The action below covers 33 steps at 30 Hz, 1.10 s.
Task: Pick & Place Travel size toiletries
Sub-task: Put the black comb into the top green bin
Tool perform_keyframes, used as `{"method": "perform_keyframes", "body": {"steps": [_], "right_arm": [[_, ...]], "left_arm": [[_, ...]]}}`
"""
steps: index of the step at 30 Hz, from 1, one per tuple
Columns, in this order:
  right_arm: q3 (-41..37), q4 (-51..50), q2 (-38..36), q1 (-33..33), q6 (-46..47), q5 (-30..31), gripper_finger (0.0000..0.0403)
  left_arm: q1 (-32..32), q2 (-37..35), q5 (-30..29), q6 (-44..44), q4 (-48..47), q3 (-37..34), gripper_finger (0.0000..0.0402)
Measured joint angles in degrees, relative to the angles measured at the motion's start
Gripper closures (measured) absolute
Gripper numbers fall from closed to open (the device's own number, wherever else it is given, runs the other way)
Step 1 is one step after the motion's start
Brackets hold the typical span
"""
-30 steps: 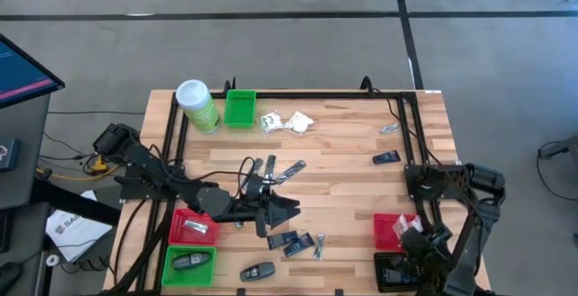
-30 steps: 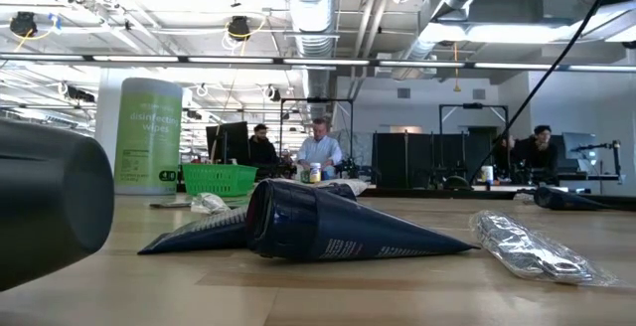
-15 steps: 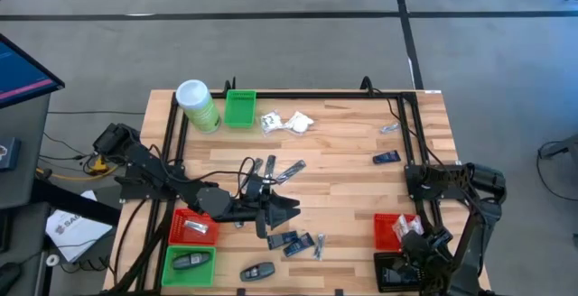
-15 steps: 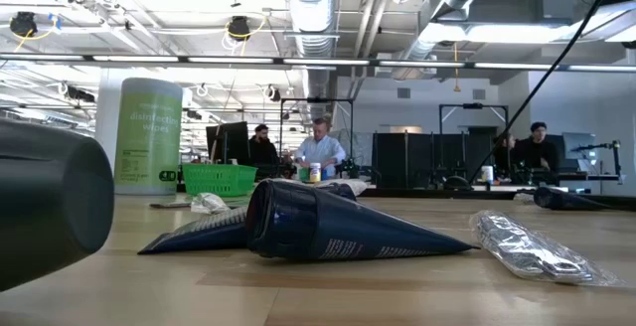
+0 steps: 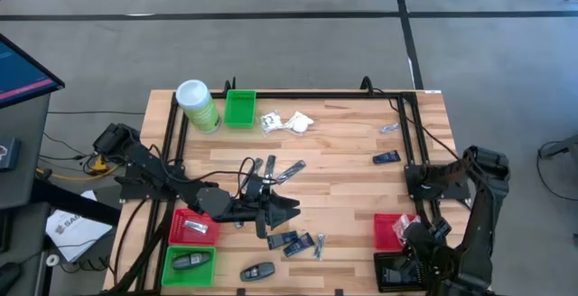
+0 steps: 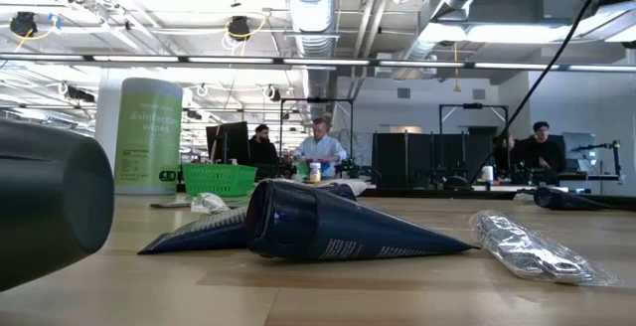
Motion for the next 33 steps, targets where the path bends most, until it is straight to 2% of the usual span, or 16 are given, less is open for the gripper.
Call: {"method": "perform_keyframes", "body": {"steps": [7, 15, 19, 24, 29, 33], "right_arm": [[-0.02, 0.0, -4.98, -0.69, -2.81, 6.53, 0.0256], [-0.02, 0.1, -12.97, -6.04, -10.74, 14.63, 0.0256], [-0.02, 2.65, -17.96, -10.85, -20.05, 16.71, 0.0256], [-0.02, 12.44, -23.89, -19.09, -37.68, 17.34, 0.0267], [-0.02, 24.2, -27.75, -28.27, -53.92, 17.29, 0.0308], [-0.02, 32.76, -29.12, -35.9, -65.48, 15.64, 0.0359]], "left_arm": [[0.0, 0.0, 0.02, 0.0, 0.02, 0.0, 0.0197], [0.0, 0.0, 0.29, -0.1, 0.02, 0.0, 0.0197], [0.0, 0.0, 1.02, -0.02, 0.02, 0.0, 0.0204], [0.0, -0.28, 1.11, 2.63, -0.4, 0.0, 0.0237], [0.0, -2.79, 0.85, 5.86, -4.54, 0.0, 0.0292], [0.0, -6.43, 0.81, 7.07, -11.34, 0.0, 0.0343]]}}
